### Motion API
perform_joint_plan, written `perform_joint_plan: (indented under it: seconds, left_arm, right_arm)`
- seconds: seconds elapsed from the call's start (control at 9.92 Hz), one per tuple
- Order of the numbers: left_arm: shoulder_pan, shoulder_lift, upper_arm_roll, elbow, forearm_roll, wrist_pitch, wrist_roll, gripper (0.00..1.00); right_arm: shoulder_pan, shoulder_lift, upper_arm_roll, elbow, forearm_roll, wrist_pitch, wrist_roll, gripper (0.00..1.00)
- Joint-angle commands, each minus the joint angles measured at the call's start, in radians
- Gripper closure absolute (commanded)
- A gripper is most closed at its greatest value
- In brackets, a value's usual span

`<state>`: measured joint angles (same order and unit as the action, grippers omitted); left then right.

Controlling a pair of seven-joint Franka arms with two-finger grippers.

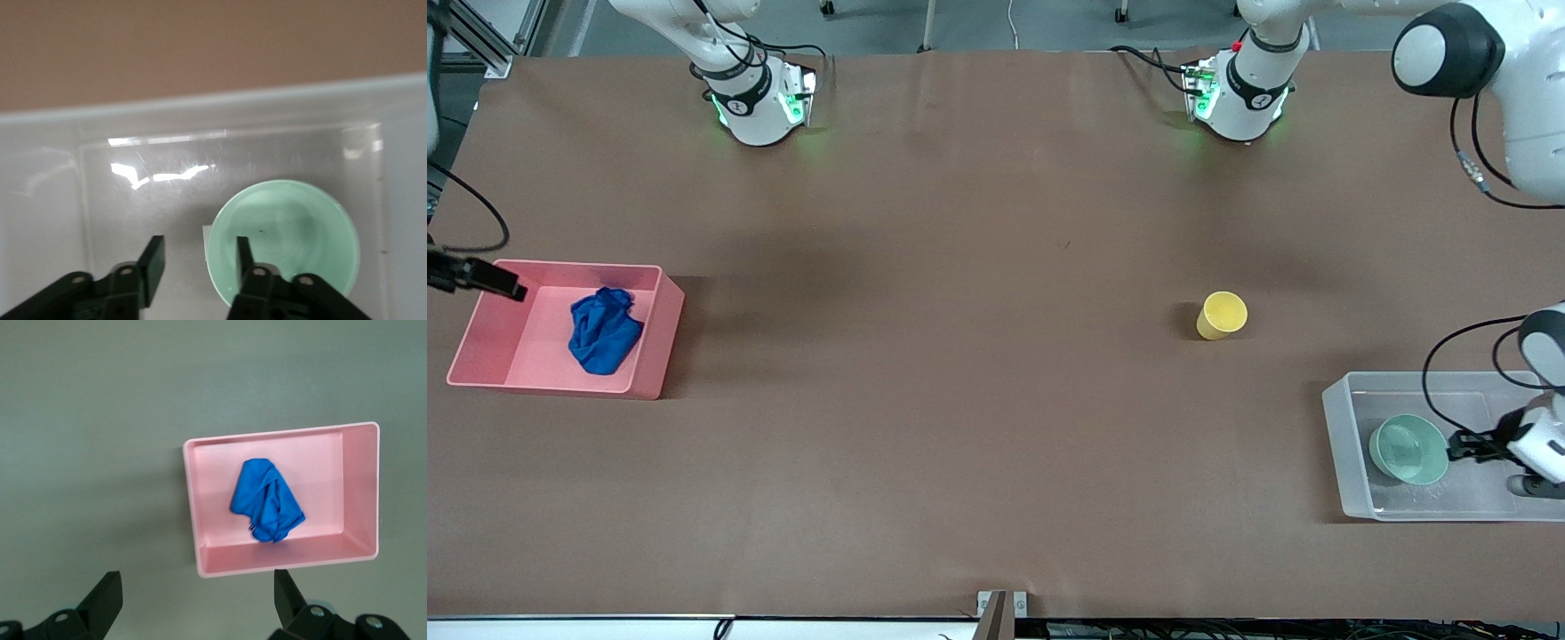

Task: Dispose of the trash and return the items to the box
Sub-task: 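Release the bowl in the clear bin and reach the left gripper to the yellow cup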

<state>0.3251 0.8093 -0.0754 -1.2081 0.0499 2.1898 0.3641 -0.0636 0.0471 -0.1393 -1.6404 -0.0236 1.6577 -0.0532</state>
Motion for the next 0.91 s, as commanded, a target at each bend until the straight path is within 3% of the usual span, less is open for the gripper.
perform_joint_plan:
  seconds: [0.0,0.2,0.5,0.61,0.81]
  left_arm:
    - [-0.070,-0.251,0.006,-0.208,0.025,-0.068,-0.046,0.00]
    - [-0.167,-0.457,0.006,-0.460,0.025,-0.058,-0.166,0.00]
    - [-0.283,-0.674,-0.001,-0.835,0.015,0.049,-0.304,0.00]
    - [-0.302,-0.705,-0.003,-0.937,0.008,0.118,-0.319,0.00]
    - [-0.366,-0.696,-0.004,-1.027,0.001,0.146,-0.326,0.03]
  right_arm:
    - [-0.029,-0.093,0.040,0.069,0.010,-0.132,0.032,0.00]
    - [-0.018,-0.087,0.037,0.186,0.010,-0.264,0.035,0.00]
    - [-0.016,-0.087,0.041,0.148,0.008,-0.184,0.049,0.00]
    - [-0.015,-0.089,0.043,0.146,0.010,-0.187,0.049,0.00]
    - [-0.013,-0.090,0.043,0.145,0.010,-0.187,0.049,0.00]
